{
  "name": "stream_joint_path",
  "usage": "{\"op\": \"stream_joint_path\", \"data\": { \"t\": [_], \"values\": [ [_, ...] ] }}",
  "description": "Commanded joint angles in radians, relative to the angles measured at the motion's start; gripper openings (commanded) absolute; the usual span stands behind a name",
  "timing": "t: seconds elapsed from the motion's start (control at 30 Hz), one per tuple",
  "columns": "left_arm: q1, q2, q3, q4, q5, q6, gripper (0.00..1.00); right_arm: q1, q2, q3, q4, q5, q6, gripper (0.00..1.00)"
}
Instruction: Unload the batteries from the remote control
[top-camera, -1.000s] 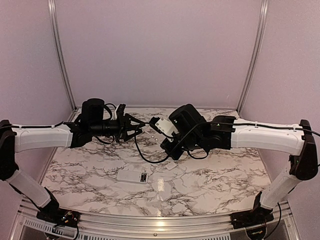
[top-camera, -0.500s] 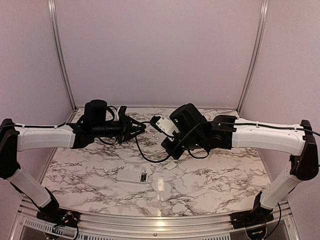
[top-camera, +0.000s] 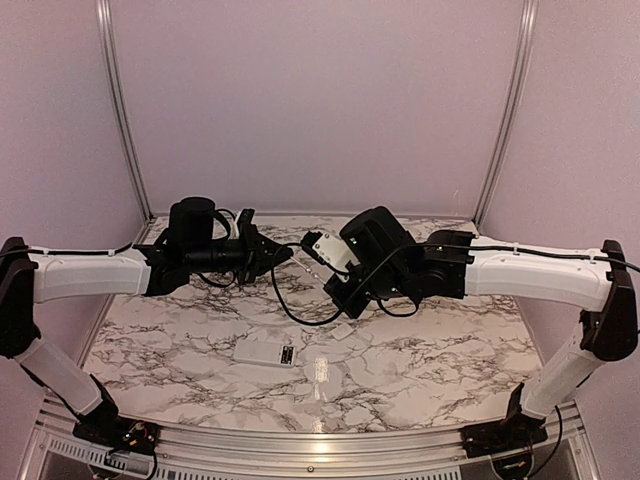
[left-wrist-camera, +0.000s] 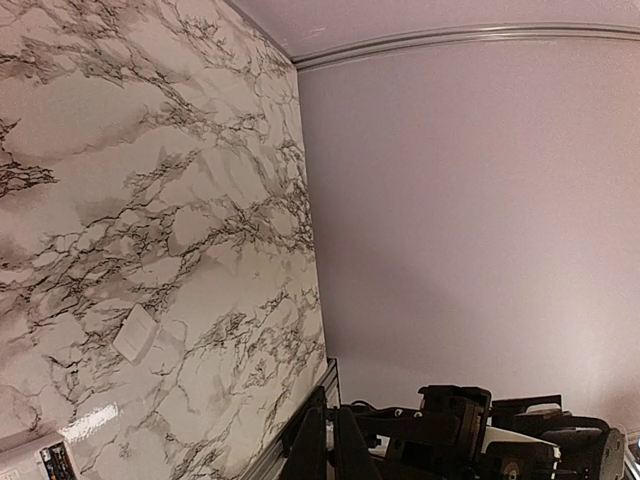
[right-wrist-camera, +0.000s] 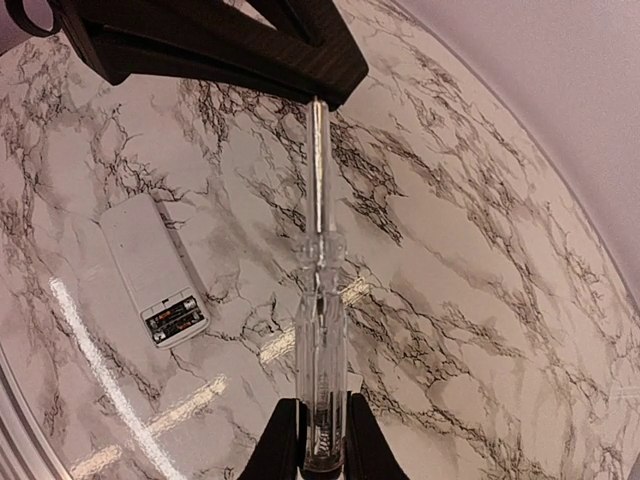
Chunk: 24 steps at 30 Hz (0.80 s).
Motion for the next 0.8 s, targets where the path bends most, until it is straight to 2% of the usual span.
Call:
{"op": "stream_joint_path", "data": {
  "t": [0.0,0.03,0.1,0.13,0.23,0.47,0.63,0.77],
  "values": [
    [-0.005,0.020,0.030,-0.005,-0.021,0.017,0.00,0.009,-0.044,0.037,-0.003,0.033,0.010,0.00],
    [-0.006,0.019,0.031,-0.005,-0.022,0.020,0.00,0.009,-0.047,0.038,-0.005,0.036,0.021,0.02],
    [-0.007,0.017,0.033,-0.003,-0.021,0.024,0.00,0.009,-0.053,0.038,-0.006,0.040,0.027,0.22],
    [-0.007,0.015,0.034,-0.001,-0.020,0.026,0.00,0.009,-0.059,0.037,-0.005,0.041,0.056,0.35],
    [-0.007,0.005,0.035,0.010,-0.023,0.026,0.00,0.006,-0.074,0.026,0.006,0.033,0.081,0.53],
    [-0.007,-0.027,0.029,0.032,-0.056,0.036,0.00,-0.042,-0.127,0.001,0.031,-0.045,0.137,0.71],
    [-0.007,-0.047,0.003,0.123,-0.060,0.007,0.00,-0.146,-0.198,-0.036,0.100,-0.238,0.233,0.86],
    [-0.006,-0.061,-0.016,0.185,-0.061,-0.011,0.00,-0.196,-0.233,-0.057,0.151,-0.342,0.313,0.90]
  ]
}}
